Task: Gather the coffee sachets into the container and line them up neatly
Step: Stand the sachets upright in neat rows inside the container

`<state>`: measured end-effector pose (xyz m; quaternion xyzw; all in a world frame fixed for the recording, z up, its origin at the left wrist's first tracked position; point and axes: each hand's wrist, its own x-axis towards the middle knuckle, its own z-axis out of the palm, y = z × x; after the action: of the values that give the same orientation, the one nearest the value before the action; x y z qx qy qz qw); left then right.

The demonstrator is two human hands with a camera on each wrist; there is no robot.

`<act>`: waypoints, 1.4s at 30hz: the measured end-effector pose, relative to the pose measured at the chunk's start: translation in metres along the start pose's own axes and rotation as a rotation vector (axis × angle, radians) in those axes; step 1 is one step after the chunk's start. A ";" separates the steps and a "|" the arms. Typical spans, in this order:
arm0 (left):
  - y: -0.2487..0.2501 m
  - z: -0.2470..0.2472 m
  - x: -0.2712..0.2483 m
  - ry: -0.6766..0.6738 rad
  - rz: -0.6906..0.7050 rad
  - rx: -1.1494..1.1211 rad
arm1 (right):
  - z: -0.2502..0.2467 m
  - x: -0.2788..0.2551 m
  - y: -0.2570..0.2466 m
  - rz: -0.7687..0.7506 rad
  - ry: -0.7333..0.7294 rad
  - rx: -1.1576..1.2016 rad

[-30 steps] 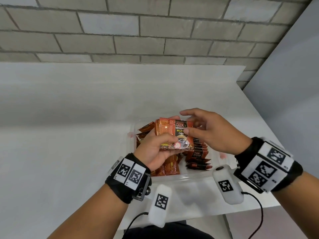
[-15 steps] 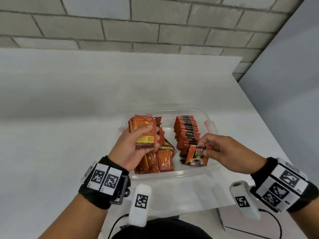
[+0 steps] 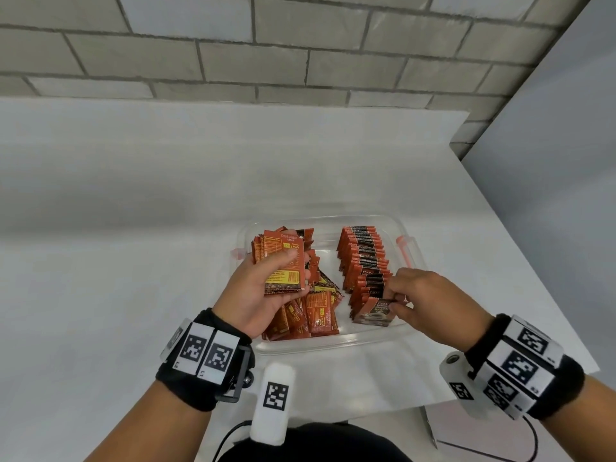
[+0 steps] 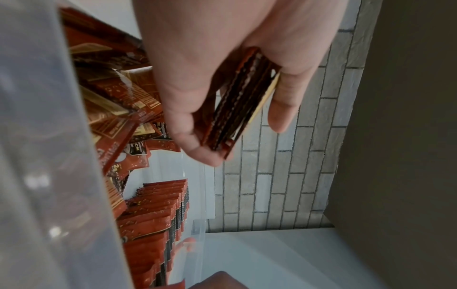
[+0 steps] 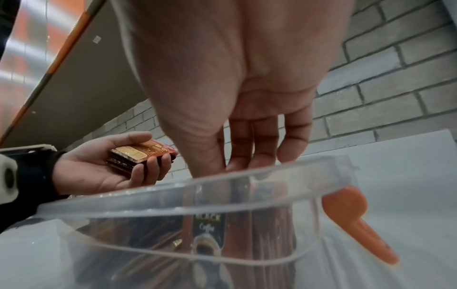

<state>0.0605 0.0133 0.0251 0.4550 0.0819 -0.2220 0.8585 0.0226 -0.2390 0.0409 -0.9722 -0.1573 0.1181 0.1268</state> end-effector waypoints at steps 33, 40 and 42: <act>-0.001 0.006 0.001 -0.033 -0.082 -0.098 | -0.014 0.013 0.002 0.078 -0.221 -0.027; -0.003 0.013 0.001 -0.169 -0.081 0.005 | -0.042 0.015 -0.023 0.103 0.121 0.460; -0.005 0.016 0.000 -0.200 -0.073 0.030 | -0.046 0.020 -0.036 0.101 0.156 0.547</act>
<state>0.0571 -0.0026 0.0309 0.4403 0.0089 -0.2984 0.8467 0.0433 -0.2093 0.0901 -0.9146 -0.0607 0.0871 0.3902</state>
